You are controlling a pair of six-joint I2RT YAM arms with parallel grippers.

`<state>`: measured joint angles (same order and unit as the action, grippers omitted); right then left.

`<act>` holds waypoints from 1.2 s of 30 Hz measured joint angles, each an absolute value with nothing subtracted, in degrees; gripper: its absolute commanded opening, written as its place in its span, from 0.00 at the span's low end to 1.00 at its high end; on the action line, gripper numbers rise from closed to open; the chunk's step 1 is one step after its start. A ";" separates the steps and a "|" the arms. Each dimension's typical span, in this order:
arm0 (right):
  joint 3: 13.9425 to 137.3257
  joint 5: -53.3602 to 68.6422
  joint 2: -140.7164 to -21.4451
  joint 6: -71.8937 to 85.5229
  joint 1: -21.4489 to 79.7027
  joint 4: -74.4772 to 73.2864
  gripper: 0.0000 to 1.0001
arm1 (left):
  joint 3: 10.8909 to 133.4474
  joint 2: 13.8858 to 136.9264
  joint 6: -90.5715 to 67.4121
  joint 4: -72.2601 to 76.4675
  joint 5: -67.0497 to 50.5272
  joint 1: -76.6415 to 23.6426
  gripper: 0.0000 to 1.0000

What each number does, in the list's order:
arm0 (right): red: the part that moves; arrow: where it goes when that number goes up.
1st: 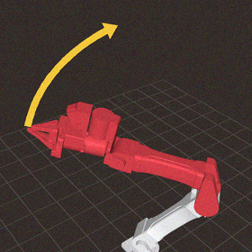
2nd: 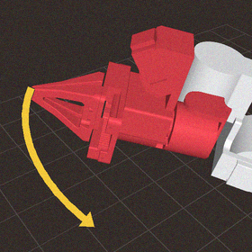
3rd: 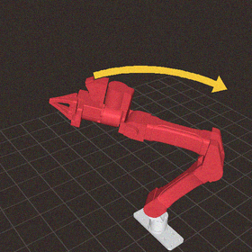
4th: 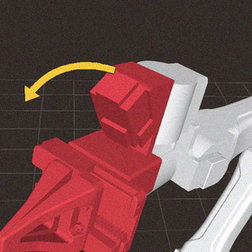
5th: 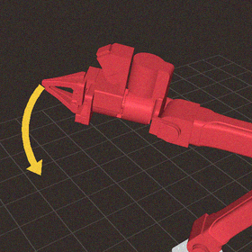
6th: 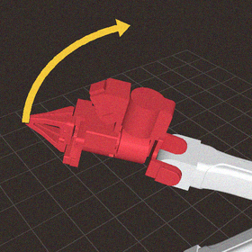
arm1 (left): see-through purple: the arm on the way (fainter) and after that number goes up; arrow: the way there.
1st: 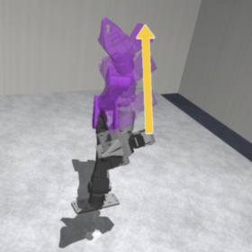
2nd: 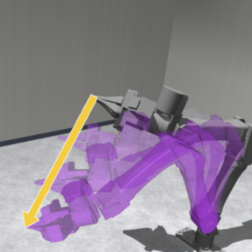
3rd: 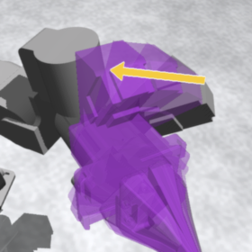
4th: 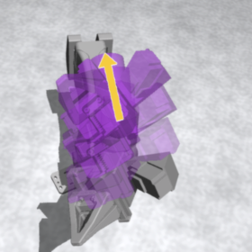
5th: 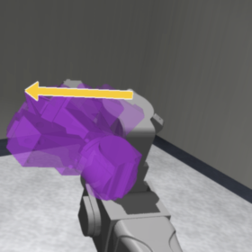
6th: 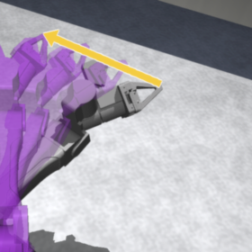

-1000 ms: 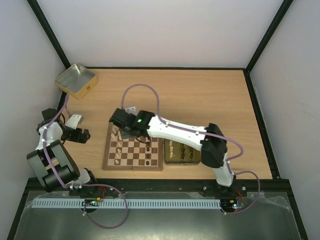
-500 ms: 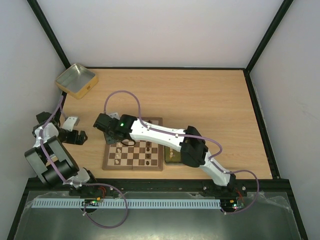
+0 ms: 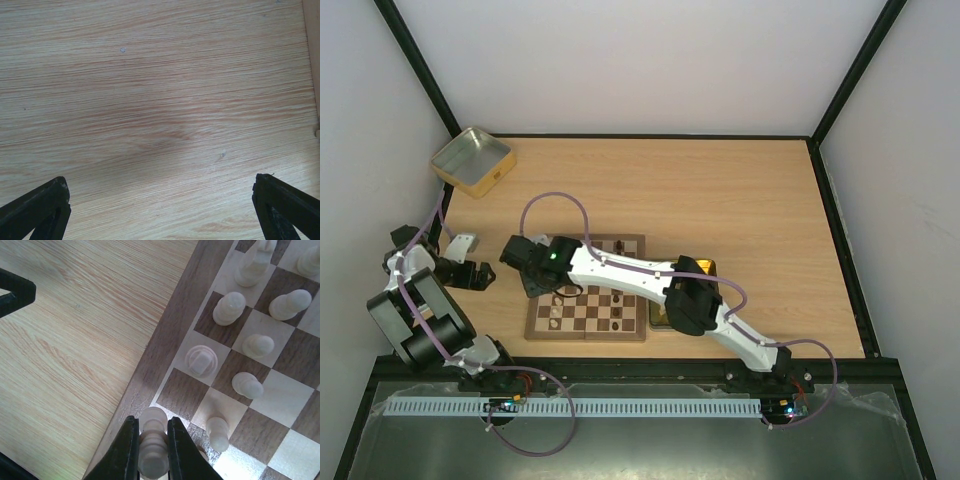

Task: Set up the chess pieces on the board
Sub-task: Place the chess piece on the chessboard.

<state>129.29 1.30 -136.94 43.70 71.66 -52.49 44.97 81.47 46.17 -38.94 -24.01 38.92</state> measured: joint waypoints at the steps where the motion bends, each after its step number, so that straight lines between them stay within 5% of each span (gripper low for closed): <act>1: 129.58 1.32 -137.25 43.68 71.66 -52.53 0.03 | 45.06 81.47 46.28 -39.00 -24.01 38.94 0.99; 36: 129.95 0.01 -138.89 42.37 70.32 -53.45 0.06 | 44.23 80.75 49.12 -41.08 -24.64 40.49 0.99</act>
